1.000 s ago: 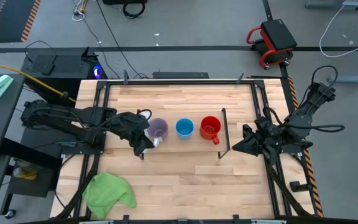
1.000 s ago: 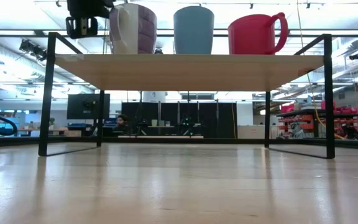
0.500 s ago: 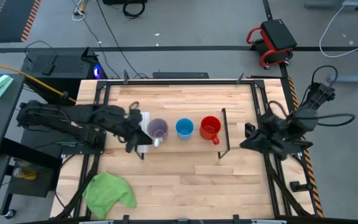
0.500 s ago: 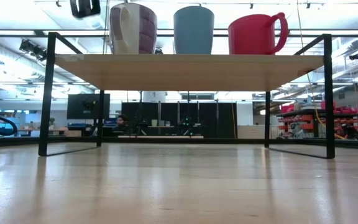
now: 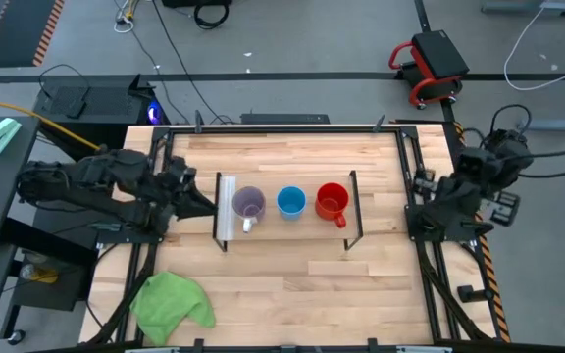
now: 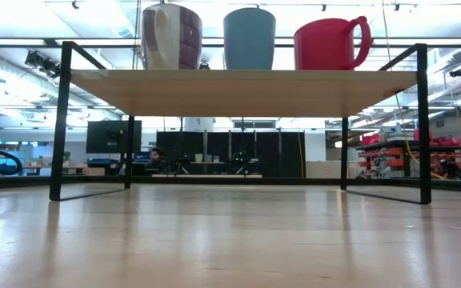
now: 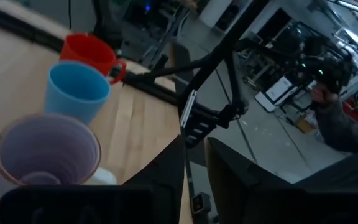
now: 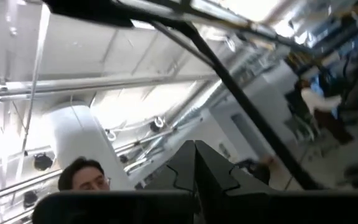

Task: Stack small to large cups/mugs on shelf
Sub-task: Return to home position

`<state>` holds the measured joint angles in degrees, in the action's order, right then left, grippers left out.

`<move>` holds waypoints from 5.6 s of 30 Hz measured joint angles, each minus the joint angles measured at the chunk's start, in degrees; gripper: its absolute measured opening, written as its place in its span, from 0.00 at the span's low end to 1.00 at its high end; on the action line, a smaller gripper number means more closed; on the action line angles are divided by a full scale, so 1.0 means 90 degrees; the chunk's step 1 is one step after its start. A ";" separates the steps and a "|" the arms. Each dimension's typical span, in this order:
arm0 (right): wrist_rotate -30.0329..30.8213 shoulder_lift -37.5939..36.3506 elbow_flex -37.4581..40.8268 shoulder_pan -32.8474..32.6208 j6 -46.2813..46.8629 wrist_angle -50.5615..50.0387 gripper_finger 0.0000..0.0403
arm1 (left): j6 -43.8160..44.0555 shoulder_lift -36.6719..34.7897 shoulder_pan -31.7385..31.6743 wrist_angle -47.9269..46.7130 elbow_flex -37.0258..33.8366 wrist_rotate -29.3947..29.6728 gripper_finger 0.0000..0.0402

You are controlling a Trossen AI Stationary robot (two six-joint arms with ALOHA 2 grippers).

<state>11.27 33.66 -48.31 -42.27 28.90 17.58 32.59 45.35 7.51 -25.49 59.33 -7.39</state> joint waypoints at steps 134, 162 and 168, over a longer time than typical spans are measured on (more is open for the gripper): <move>0.1584 -0.3729 0.5326 0.2583 -0.2483 0.0173 0.04 | -0.2094 -0.4999 -0.0066 0.3422 -0.6540 0.0672 0.21; 0.1603 -0.3700 0.5319 0.3579 -0.3011 -0.1460 0.04 | -0.3533 -0.4943 -0.0066 0.3019 -0.6545 0.1025 0.20; 0.1602 -0.3697 0.5319 0.3579 -0.3001 -0.1460 0.04 | -0.3531 -0.4943 -0.0066 0.3086 -0.6547 0.1072 0.22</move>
<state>25.69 0.38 -0.45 -10.07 1.89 4.45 0.81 0.86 6.92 2.28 0.40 2.25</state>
